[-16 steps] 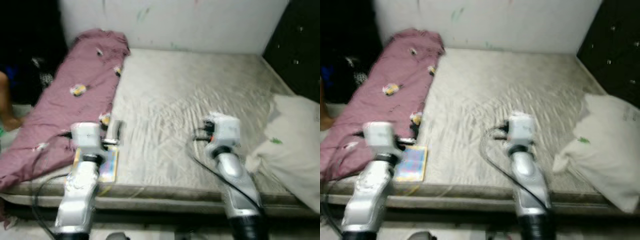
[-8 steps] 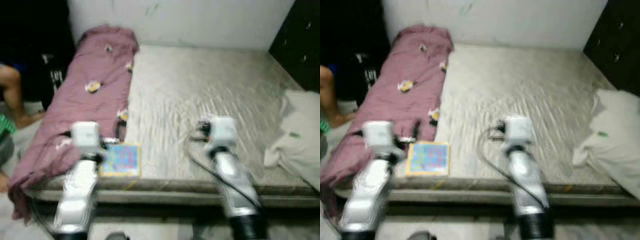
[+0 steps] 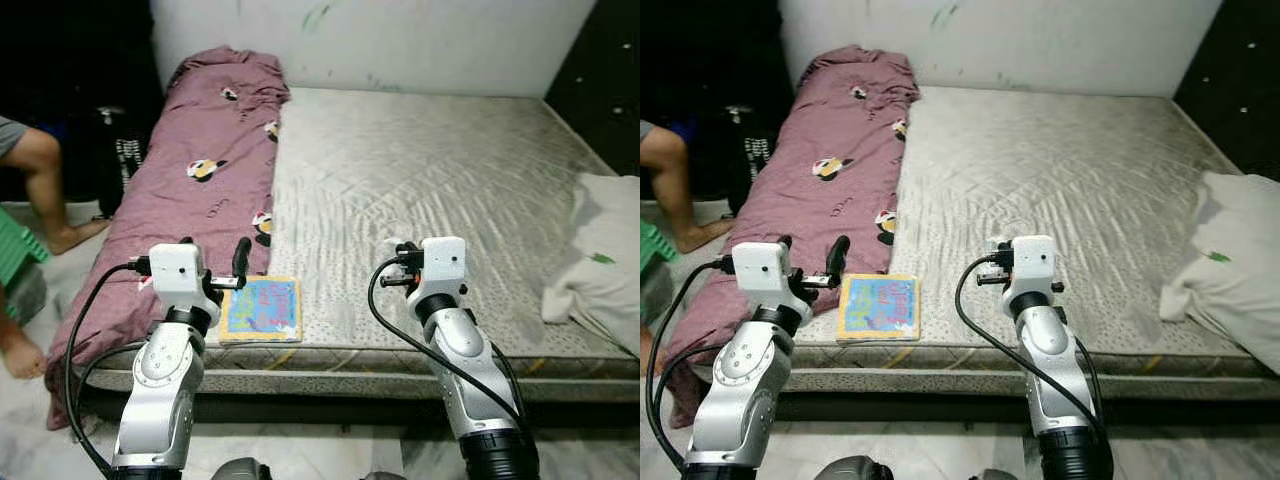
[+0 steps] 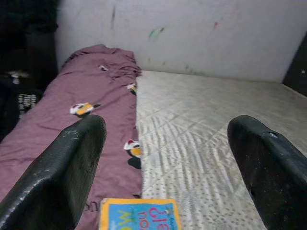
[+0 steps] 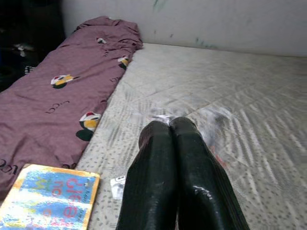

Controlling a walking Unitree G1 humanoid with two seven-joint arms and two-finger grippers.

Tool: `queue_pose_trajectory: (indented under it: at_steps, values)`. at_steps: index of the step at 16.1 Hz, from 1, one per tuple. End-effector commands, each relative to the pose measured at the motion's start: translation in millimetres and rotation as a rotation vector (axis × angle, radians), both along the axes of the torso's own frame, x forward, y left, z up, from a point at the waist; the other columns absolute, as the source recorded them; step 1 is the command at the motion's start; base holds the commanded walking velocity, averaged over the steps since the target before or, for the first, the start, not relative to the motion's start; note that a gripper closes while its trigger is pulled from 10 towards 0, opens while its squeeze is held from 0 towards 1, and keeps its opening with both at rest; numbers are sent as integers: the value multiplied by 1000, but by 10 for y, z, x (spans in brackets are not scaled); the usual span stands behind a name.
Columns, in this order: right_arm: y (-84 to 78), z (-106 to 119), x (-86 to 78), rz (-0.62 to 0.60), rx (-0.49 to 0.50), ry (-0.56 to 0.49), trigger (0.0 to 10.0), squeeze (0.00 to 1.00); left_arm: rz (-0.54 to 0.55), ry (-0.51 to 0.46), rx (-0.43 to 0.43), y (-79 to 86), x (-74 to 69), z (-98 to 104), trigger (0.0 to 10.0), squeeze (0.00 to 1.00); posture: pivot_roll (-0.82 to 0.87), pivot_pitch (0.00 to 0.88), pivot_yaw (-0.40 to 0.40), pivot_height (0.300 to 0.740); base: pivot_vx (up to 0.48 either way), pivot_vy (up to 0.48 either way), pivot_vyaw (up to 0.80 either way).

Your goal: Clean up the room

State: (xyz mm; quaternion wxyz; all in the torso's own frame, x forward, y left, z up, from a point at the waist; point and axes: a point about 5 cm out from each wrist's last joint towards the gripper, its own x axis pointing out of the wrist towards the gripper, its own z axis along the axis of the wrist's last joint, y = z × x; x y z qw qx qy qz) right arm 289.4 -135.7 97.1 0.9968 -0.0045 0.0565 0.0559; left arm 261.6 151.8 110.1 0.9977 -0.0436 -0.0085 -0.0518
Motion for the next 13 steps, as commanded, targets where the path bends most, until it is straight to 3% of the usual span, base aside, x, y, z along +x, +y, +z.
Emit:
queue_pose_trajectory:
  at_steps: [1, 9, 13]
  values:
    - [-6, 52, 29, 2, 4, -13, 10000, 0, -4, -20, 1, -5, 2, 46, 10000, 0, 28, 0, -27, 740, 0, 0, 0]
    - [-6, 57, 36, 1, 4, -15, 10000, 0, -10, -18, -5, -6, 4, 45, 10000, 0, 25, 0, -27, 740, 0, 0, -57]
    - [0, 56, 37, -1, 6, -13, 10000, 0, -10, -18, -2, 1, 5, 46, 10000, 0, 25, 0, -25, 740, 244, 0, 0]
